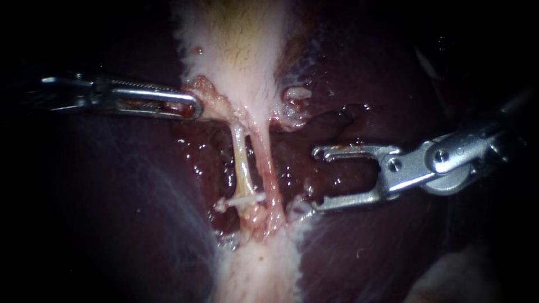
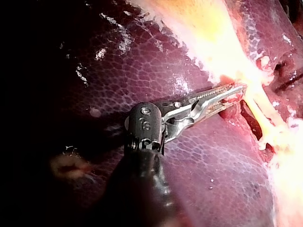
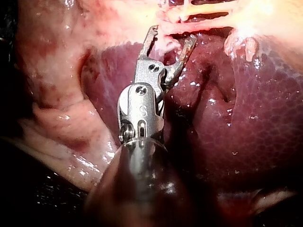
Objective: Going back first clip left tube
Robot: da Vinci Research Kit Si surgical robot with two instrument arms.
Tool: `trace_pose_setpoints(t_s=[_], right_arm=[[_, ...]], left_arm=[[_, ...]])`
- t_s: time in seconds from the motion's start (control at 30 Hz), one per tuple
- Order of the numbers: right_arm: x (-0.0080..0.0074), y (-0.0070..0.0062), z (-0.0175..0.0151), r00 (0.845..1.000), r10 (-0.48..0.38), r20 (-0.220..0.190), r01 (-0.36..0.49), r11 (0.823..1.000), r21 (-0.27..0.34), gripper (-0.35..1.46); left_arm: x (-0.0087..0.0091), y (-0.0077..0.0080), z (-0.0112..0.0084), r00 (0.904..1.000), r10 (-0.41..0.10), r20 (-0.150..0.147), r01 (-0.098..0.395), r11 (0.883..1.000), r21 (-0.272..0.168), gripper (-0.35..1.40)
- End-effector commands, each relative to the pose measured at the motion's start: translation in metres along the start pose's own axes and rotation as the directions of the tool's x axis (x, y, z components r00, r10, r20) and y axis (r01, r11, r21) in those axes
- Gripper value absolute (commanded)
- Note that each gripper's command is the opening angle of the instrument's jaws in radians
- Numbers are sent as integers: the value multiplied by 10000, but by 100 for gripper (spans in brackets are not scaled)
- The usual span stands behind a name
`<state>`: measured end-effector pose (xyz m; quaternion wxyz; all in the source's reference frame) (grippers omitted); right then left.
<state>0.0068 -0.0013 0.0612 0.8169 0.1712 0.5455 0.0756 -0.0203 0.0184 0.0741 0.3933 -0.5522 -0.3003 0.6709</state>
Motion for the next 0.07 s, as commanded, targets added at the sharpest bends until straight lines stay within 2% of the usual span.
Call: trace_pose_setpoints(t_s=[0.03, 0.07], right_arm=[[0, 0, 0, 10000, 0, 3, 0, 10000, -1, 50], [0, 0, 0, 10000, 1, 3, -1, 10000, -1, 50]], left_arm=[[0, 0, 0, 10000, -6, 1, 6, 10000, -7, -35], [0, 0, 0, 10000, -6, 1, 6, 10000, -8, -35]])
